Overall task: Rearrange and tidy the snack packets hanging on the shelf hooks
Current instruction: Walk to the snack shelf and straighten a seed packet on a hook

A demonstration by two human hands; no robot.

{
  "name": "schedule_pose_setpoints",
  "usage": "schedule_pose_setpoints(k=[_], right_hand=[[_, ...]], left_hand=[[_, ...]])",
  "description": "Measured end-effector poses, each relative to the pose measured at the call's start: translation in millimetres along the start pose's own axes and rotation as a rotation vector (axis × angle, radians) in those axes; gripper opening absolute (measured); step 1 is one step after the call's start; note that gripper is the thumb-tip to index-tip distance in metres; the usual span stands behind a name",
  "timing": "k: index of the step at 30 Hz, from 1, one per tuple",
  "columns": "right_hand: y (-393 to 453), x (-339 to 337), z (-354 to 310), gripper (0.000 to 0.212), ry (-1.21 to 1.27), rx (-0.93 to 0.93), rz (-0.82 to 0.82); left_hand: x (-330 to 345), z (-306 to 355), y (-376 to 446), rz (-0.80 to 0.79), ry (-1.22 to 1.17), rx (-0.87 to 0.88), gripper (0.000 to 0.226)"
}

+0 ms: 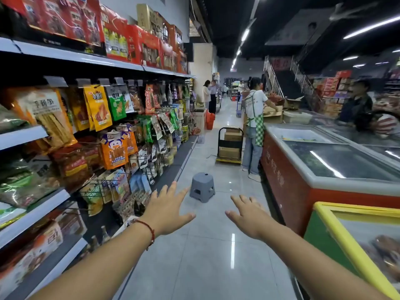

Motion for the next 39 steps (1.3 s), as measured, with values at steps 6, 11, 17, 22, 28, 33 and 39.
schedule_pose_setpoints(k=[6, 11, 17, 22, 28, 33, 39], right_hand=[[124.5, 7.2, -22.0, 0.073, 0.003, 0.02, -0.014], [225.1, 1.1, -24.9, 0.082, 0.021, 0.076, -0.042], [324.9, -16.3, -9.7, 0.08, 0.028, 0.079, -0.013], [417.3, -0.2, 32.1, 0.078, 0.037, 0.077, -0.032], [559.2, 13.7, 120.8, 0.077, 0.045, 0.112, -0.067], [673.4, 1.2, 180.5, 0.08, 0.017, 0.166, -0.088], [793.5, -26.7, 185.0, 0.082, 0.019, 0.1, -0.08]], left_hand=[[6.9, -61.7, 107.4, -0.025, 0.018, -0.009, 0.086], [-1.1, -102.1, 215.0, -0.039, 0.025, 0.014, 0.088], [-4.6, -112.1, 323.7, -0.044, 0.023, 0.038, 0.088], [13.2, -114.0, 417.4, -0.04, 0.038, 0.055, 0.088], [45.4, -123.3, 565.3, -0.094, 0.078, -0.025, 0.088], [53.0, -130.6, 680.9, -0.136, 0.079, -0.089, 0.09], [38.5, -162.0, 792.5, -0.089, 0.028, -0.137, 0.091]])
Point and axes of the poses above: each hand's wrist, its own y-axis towards the middle knuckle, its own x-axis out of the palm, z = x × y, the point moved 9 cm from there along y, towards the middle knuckle, and after that the axes turned 11 degrees about -y, right-handed, at the moved point
